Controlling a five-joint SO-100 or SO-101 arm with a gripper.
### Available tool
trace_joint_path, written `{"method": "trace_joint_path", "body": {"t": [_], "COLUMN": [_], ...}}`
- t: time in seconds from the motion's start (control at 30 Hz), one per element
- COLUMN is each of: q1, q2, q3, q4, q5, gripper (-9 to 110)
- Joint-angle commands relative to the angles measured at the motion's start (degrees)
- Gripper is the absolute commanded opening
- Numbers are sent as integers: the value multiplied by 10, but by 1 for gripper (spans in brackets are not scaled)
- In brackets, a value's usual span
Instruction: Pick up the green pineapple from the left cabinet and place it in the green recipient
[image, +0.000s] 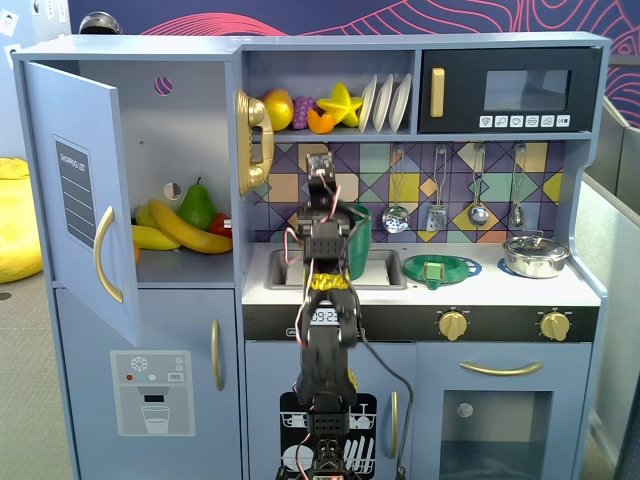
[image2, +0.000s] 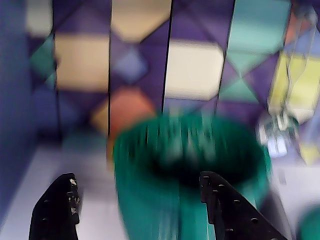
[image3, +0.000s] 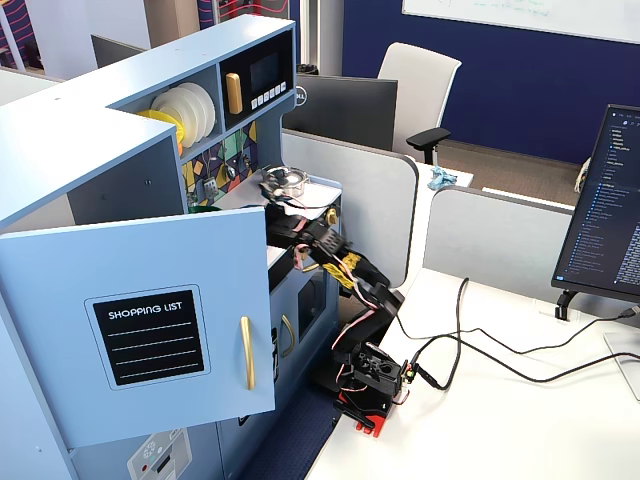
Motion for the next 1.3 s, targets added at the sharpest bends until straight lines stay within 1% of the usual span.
{"method": "trace_joint_path", "body": {"t": [0.0,0.2,0.3,0.4,0.5,0.57,0.77,0.83,0.87,0.97,1.07,1.17,1.27], "q1": [3,-1,-2,5,18,24,29,29,31,12,-1,-2,5], "q2": [104,243,310,358,388,400,426,432,439,451,480,507,517], "q3": [86,292,373,443,519,574,738,770,777,777,777,777,777], "q4": [62,127,183,225,263,261,199,199,219,286,357,419,467], "q5": [1,1,20,34,21,28,57,62,57,92,105,99,93], "gripper": [23,21,20,19,18,17,17,16,15,14,10,8,11]}}
